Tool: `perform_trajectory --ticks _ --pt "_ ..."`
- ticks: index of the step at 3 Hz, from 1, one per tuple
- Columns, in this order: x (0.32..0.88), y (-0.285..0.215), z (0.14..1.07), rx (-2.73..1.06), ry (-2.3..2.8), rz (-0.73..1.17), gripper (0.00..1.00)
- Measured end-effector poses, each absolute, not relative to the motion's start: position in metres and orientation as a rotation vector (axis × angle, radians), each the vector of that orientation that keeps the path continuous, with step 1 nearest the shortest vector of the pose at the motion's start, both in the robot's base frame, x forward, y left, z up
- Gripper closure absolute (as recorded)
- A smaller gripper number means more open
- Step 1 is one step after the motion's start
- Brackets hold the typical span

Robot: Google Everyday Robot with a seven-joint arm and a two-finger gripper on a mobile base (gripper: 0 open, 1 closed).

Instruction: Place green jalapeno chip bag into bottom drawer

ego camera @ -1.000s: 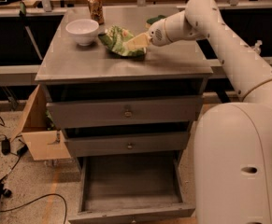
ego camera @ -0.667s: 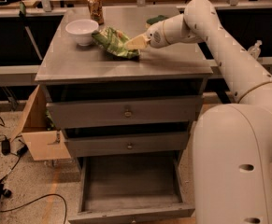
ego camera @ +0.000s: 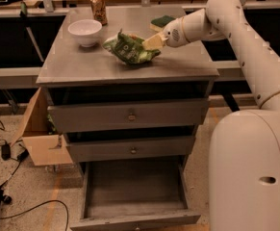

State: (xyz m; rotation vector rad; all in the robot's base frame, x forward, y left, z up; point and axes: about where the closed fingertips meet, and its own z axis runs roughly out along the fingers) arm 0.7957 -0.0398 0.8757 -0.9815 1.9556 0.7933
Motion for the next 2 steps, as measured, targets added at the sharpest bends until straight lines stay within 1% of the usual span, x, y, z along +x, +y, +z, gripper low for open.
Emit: perform_trajectory --ticks 1,2 --pt "0.757 -0.095 0.894 -0.950 2.103 0.732 1.00" --pt "0.697 -0.143 0.907 -0.808 2.298 0.738 1.00"
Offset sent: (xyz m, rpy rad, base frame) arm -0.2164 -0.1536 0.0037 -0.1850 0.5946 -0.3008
